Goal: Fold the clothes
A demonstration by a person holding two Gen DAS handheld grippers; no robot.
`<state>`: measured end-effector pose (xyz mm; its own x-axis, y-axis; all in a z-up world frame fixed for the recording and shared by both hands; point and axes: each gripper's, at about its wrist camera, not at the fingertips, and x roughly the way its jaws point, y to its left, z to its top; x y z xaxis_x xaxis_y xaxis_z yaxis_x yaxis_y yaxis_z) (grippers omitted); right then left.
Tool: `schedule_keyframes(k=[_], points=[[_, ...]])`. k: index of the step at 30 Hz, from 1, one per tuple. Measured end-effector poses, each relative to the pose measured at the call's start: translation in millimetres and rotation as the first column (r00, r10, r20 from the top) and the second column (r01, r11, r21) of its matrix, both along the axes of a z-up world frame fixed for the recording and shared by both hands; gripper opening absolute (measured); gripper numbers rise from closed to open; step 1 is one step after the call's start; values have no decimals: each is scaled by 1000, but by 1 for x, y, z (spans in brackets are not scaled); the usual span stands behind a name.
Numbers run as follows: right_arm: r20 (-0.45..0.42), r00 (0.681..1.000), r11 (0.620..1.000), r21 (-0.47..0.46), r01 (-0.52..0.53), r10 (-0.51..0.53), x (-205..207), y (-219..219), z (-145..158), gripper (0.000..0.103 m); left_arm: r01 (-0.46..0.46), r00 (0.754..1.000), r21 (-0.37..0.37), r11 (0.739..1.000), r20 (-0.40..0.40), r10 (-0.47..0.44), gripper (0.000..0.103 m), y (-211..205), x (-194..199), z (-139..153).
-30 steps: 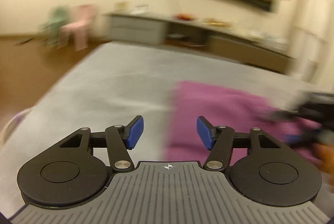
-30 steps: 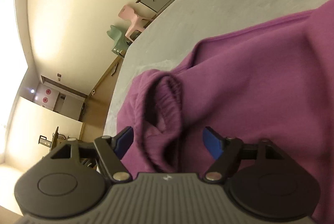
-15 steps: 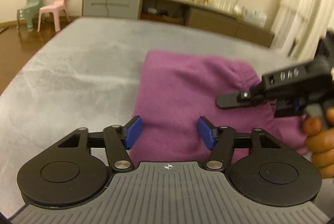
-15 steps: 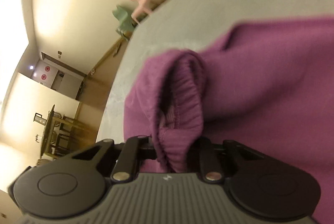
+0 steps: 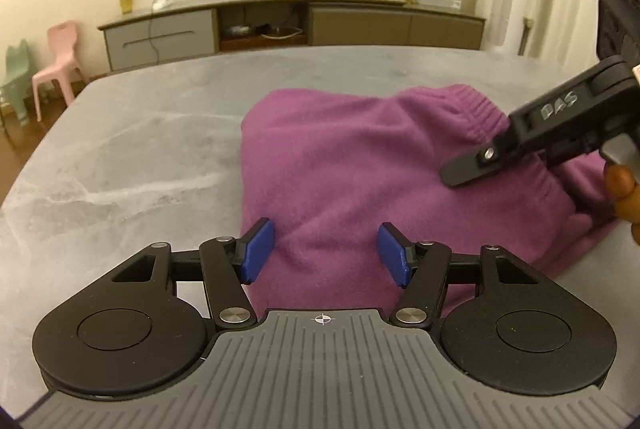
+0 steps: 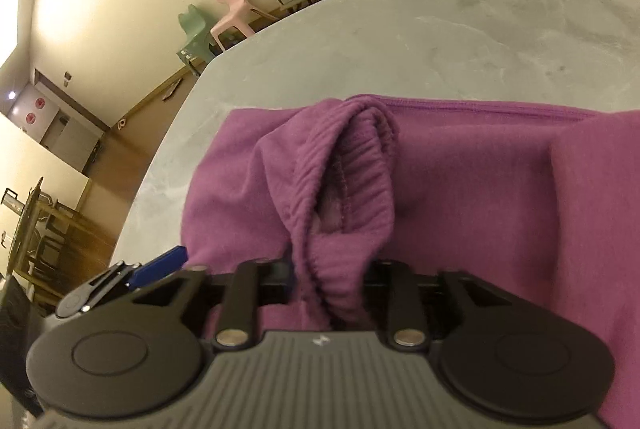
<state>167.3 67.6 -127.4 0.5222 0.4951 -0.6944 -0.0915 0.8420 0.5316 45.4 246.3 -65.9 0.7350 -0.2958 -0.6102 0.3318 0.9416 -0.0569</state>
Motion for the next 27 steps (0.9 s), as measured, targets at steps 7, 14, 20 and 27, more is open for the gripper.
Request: schedule_keyframes(k=[7,14,20,27], points=[[342,939,956,-286,64,39,-44,17,59,30,19,997,-43,999,70,-16,55,3,40,43],[175,980,946,-324,-29,90,-20,28,4,0,-91,986,1,996,-139,90,66,-6,128,-10],[224,966,962,-266,-67,129,-49,17,41,10,-65,996,-113,991,-69,58,52,7,74,27],[206,974,976,-215,-45,90,-73,3,25,11,-52,995,-39,998,-82,49,47,-5,25,7]])
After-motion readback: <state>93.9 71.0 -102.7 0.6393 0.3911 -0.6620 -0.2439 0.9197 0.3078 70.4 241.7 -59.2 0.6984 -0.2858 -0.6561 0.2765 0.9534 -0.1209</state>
